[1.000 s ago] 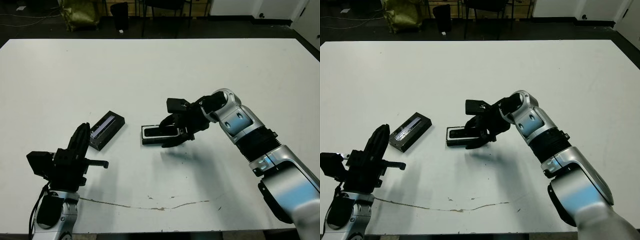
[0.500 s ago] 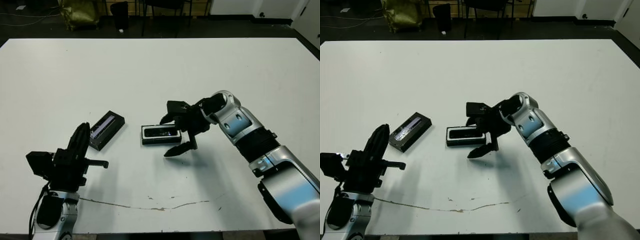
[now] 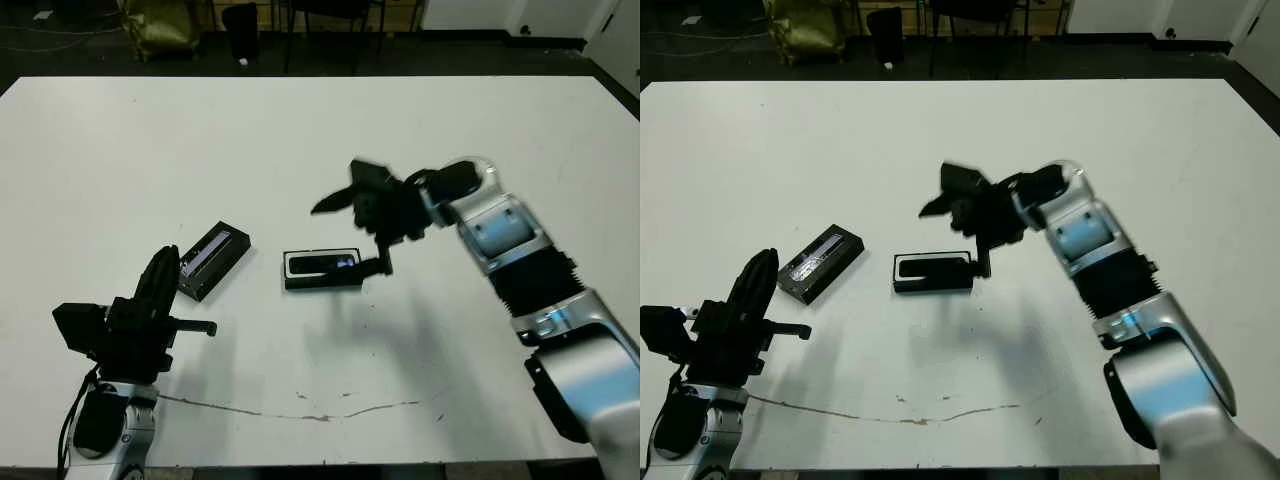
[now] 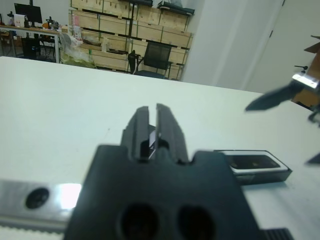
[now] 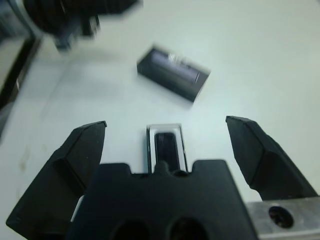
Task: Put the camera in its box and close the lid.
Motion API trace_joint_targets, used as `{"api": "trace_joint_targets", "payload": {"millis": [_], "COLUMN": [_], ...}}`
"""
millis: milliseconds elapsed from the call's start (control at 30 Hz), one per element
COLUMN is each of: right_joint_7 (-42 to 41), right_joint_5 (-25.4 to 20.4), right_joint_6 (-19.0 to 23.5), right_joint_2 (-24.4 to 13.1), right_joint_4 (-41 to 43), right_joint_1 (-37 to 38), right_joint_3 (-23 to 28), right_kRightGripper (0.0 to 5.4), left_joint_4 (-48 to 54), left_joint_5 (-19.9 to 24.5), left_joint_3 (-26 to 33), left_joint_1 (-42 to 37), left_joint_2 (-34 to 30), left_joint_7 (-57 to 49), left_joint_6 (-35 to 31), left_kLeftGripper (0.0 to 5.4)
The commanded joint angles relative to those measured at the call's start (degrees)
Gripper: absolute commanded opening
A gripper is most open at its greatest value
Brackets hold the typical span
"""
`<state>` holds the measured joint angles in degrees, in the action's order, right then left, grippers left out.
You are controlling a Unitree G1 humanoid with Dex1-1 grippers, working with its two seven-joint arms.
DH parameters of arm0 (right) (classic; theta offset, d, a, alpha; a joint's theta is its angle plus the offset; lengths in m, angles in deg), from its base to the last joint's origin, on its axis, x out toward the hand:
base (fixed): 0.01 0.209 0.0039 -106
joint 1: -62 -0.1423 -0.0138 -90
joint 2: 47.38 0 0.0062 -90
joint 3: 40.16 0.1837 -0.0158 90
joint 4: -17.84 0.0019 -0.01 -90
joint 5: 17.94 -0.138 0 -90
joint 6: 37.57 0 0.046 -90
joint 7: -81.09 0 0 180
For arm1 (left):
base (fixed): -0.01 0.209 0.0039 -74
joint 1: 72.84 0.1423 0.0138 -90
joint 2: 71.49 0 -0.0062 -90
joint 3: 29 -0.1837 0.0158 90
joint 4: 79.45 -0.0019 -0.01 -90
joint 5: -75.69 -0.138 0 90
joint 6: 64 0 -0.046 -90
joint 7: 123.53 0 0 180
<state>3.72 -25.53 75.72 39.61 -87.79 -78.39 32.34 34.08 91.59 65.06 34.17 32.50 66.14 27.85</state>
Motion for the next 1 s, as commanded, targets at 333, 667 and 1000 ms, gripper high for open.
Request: {"api": "trace_joint_targets", "payload": {"millis": [333,667,1000], "right_joint_7": [37.29,51.9,56.02], "right_joint_5": [-1.58,14.38,14.78], "right_joint_6": [-2.28,-25.43,-29.69], "right_joint_2": [2.56,2.39,3.36], "right_joint_4": [32.78,30.82,30.81], "right_joint_1": [24.32,36.87,42.2], "right_joint_3": [17.1,10.28,9.83], "right_kRightGripper": [4.51,2.24,0.03], "left_joint_4": [-0.93,-0.52,-1.49], "left_joint_5": [-0.63,-0.19,-0.77], "left_joint_3": [-0.07,-0.46,0.36], "left_joint_1": [0.65,0.82,0.28], "left_joint_2": [-0.06,-0.12,-0.9], "left_joint_7": [-0.25,-0.27,0.18], "left_joint_6": [0.2,-0.7,0.61], "left_kLeftGripper": [0.0,0.0,0.0]}}
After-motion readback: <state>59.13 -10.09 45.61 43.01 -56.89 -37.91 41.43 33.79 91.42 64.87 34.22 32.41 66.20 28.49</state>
